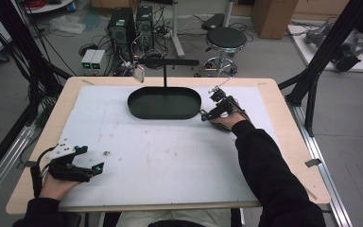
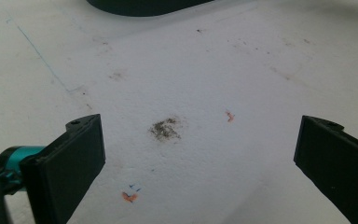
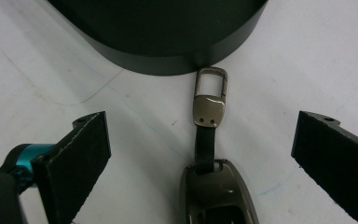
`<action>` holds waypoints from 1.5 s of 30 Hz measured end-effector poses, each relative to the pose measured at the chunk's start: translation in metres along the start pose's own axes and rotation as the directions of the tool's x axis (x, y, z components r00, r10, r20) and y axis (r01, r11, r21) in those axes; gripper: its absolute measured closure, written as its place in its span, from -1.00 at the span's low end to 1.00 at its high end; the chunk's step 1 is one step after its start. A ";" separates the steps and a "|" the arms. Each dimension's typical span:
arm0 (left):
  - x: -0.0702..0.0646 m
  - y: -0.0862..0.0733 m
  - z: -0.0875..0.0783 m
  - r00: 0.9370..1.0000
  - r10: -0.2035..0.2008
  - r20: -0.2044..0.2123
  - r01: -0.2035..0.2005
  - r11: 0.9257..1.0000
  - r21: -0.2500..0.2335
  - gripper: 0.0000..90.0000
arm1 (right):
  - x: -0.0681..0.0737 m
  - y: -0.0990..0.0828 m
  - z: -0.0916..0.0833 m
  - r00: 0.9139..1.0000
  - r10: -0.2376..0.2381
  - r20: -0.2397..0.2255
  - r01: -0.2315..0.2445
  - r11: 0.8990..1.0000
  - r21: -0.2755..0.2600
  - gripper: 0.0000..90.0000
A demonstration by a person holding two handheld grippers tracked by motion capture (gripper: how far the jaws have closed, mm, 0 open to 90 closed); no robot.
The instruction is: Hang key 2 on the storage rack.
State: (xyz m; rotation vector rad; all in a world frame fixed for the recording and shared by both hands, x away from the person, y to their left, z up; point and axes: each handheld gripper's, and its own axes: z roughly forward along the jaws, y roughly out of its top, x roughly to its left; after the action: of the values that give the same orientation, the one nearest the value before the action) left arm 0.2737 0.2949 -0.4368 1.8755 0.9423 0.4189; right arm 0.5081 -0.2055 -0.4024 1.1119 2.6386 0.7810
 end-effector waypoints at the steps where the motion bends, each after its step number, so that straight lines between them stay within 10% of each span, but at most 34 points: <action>1: 0.000 0.000 0.000 1.000 0.000 0.000 0.000 1.000 0.000 -0.95 | -0.001 0.000 0.003 1.000 0.002 -0.002 -0.002 1.000 0.002 -0.92; 15: 0.001 0.000 0.000 1.000 -0.007 0.007 0.007 1.000 0.000 -0.95 | -0.006 -0.002 0.027 1.000 0.011 0.012 -0.011 0.999 0.035 -0.88; 25: 0.001 -0.001 0.002 1.000 -0.001 0.010 0.001 1.000 0.013 -0.95 | -0.003 -0.001 0.021 0.995 -0.099 -0.029 0.100 0.994 0.040 0.17; 29: 0.001 -0.001 0.001 1.000 -0.001 0.009 0.001 1.000 0.010 -0.95 | 0.003 -0.002 0.019 0.986 -0.154 0.058 0.149 0.985 0.087 0.61; 45: 0.001 -0.001 0.001 1.000 -0.004 0.013 0.004 1.000 0.009 -0.95 | -0.002 -0.005 0.014 0.997 -0.066 0.051 0.062 0.996 0.069 0.90</action>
State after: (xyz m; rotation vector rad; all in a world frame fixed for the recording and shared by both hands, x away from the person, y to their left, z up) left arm 0.2744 0.2956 -0.4383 1.8821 0.9402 0.4002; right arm 0.5116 -0.2037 -0.4169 1.0439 2.6600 0.6453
